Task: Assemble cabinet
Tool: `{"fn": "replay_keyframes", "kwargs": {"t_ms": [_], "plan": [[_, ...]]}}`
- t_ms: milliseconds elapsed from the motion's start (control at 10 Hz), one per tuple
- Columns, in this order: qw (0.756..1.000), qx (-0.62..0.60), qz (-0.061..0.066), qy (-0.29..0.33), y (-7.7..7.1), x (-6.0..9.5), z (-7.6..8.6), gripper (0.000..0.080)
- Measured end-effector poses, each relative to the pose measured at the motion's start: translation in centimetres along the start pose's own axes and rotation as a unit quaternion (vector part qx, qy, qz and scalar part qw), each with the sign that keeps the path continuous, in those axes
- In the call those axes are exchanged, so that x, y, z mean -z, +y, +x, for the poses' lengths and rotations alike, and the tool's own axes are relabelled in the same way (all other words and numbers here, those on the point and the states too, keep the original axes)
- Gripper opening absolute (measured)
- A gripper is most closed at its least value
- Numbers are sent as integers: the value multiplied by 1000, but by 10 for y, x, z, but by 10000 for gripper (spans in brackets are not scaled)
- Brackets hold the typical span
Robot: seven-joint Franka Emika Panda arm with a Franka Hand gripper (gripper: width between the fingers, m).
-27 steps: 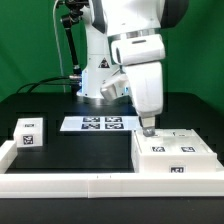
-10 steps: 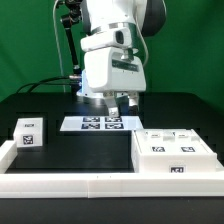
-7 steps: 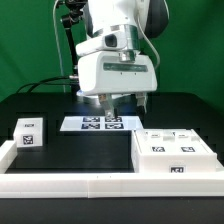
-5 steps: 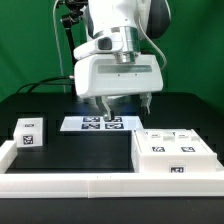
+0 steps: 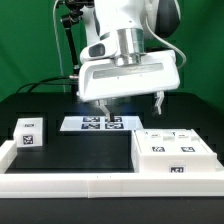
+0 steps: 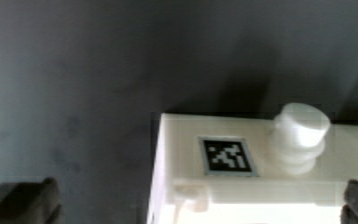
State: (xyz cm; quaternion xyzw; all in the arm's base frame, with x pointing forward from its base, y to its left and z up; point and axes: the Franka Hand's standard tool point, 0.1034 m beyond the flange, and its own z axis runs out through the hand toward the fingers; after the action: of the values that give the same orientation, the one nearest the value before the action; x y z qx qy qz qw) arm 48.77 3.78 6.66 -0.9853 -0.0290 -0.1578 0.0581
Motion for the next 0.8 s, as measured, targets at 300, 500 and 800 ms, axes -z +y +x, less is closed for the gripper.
{"fn": "replay_keyframes", "kwargs": {"t_ms": [300,500,800], "plan": [[993,-119,-3,8,-1,-3,-2,797],[995,-101,-2,14,-37,-6,-2,797],[996,-86,-27,25,-47,-17,-10,797]]}}
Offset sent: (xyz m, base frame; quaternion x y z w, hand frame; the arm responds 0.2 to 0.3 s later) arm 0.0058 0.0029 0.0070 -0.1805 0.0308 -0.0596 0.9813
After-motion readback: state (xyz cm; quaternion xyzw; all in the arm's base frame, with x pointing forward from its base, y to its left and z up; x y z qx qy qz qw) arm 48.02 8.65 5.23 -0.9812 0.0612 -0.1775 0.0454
